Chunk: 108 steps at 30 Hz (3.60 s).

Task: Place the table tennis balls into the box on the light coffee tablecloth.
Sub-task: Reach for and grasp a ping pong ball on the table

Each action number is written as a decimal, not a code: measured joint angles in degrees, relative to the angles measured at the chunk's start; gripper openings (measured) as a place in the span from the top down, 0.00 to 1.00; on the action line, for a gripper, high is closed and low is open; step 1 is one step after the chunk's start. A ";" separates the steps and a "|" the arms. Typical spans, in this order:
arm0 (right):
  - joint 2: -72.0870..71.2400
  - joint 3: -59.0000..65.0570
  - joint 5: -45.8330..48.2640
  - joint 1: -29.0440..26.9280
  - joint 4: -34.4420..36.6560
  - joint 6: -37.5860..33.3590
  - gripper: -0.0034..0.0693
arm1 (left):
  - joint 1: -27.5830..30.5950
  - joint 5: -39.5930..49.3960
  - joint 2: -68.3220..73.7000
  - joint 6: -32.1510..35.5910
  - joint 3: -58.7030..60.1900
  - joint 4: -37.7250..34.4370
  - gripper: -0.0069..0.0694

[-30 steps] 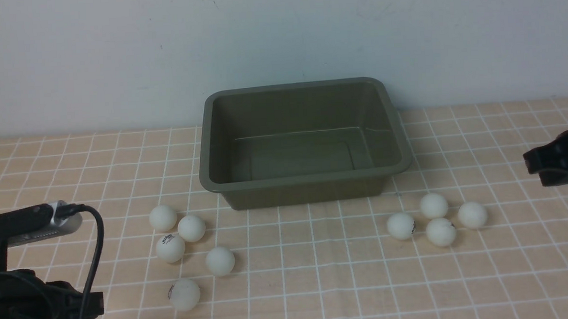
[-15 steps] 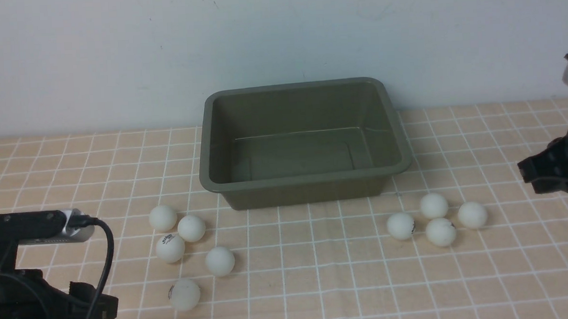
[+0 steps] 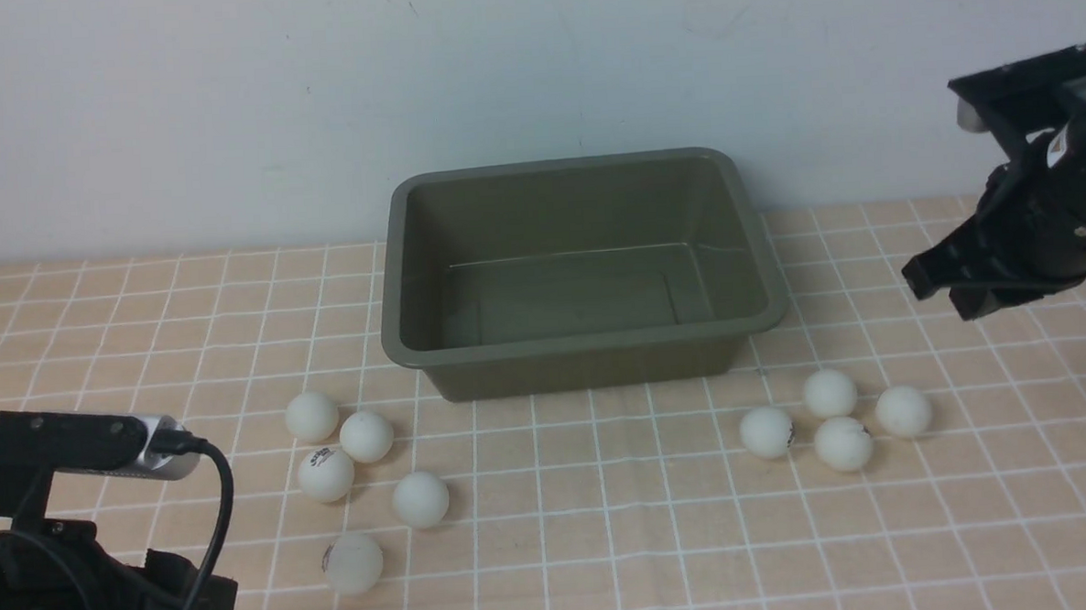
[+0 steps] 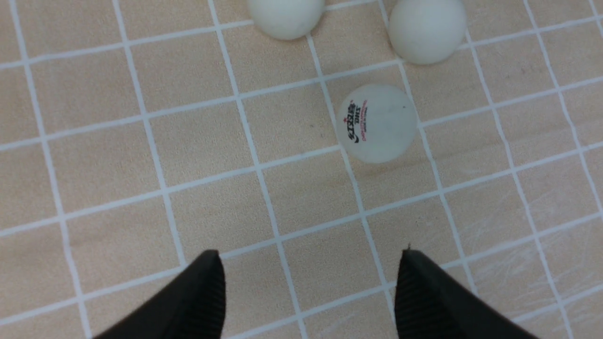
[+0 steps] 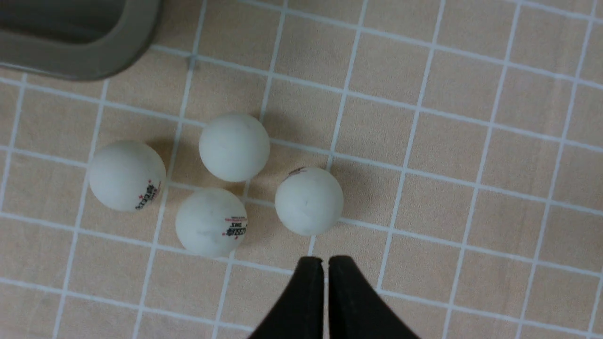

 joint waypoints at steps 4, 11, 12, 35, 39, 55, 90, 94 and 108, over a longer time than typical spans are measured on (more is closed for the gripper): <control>0.13 -0.31 1.09 0.00 1.26 0.14 0.86 | 0.00 0.00 0.00 0.00 0.00 0.00 0.38; 0.49 -0.31 1.42 0.00 1.69 0.09 0.63 | 0.00 0.00 0.00 0.00 0.00 0.00 0.38; 0.49 -0.31 1.42 0.00 1.69 0.04 0.61 | 0.00 0.00 0.00 0.00 0.00 0.00 0.38; 15.71 -0.37 -6.10 0.00 -1.70 -0.89 0.25 | 0.00 0.05 0.00 0.34 0.00 0.00 0.38; 16.08 -0.37 -6.54 0.00 -1.82 -0.71 0.25 | 0.00 0.05 0.00 0.34 0.00 0.00 0.38; 17.82 -0.61 -6.55 0.00 -2.26 -0.52 0.25 | 0.00 0.05 0.00 0.34 0.00 0.00 0.38; 20.74 -0.74 -6.41 0.00 -1.59 -0.52 0.47 | 0.00 0.05 0.00 0.34 0.00 0.00 0.38; 20.74 -1.48 -4.00 0.00 -5.32 0.85 0.47 | 0.00 0.05 0.00 0.34 0.00 0.00 0.38; 19.74 -26.99 8.79 2.34 8.23 -3.07 0.47 | 0.00 0.05 0.00 0.34 0.00 0.00 0.38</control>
